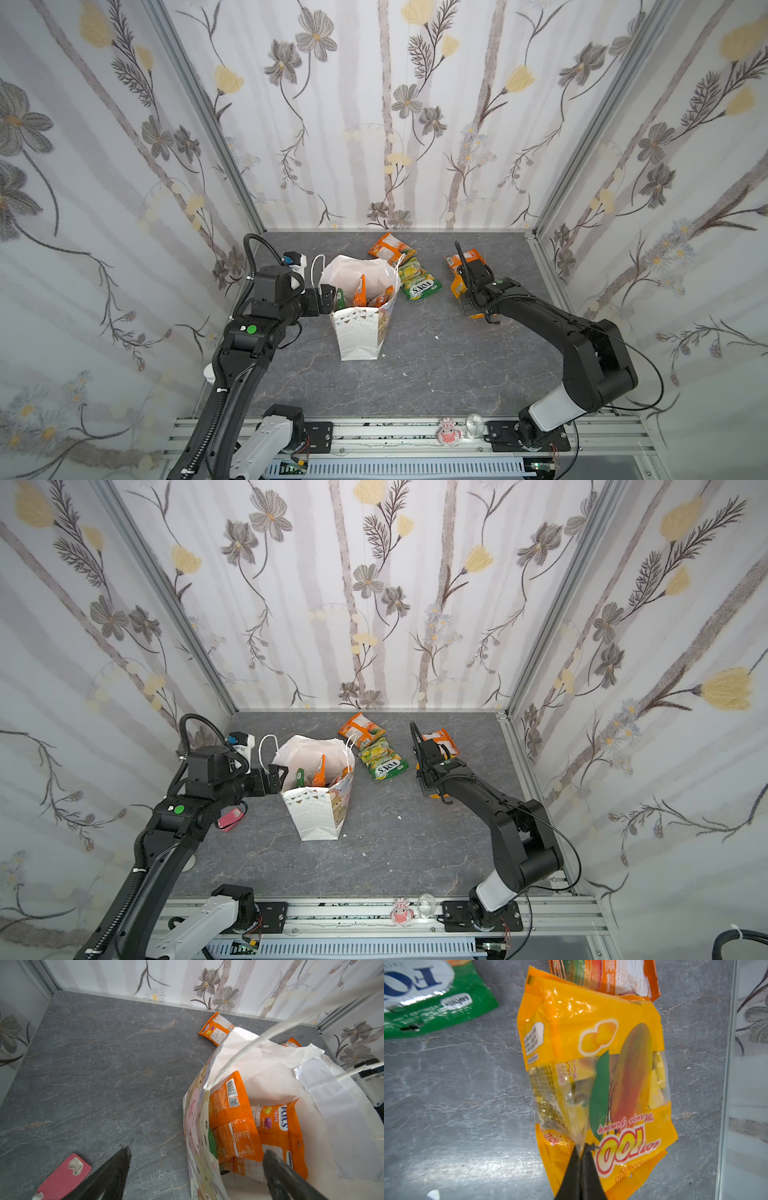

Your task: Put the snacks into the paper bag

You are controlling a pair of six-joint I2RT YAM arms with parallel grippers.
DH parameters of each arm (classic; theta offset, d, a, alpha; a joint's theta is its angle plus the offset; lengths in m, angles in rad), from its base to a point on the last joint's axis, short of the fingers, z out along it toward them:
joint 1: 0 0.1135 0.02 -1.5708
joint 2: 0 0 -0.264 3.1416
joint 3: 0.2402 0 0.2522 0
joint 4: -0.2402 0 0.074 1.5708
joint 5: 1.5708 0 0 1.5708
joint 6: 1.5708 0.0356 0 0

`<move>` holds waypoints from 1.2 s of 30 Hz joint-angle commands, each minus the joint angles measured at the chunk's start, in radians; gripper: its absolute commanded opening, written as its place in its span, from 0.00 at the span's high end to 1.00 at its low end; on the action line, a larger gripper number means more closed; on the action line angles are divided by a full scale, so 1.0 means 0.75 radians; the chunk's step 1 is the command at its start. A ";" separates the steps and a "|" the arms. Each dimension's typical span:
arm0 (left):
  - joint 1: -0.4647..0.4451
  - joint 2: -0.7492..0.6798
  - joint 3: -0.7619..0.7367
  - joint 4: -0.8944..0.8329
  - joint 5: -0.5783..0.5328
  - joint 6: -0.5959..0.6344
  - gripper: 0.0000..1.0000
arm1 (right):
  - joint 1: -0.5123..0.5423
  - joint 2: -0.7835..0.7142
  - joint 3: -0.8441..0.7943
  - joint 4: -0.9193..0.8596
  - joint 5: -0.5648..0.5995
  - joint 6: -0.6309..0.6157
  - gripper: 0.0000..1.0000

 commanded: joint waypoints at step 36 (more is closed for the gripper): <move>0.000 -0.044 -0.031 0.026 0.006 -0.010 0.00 | -0.198 -0.531 -0.240 0.389 -0.796 0.186 1.00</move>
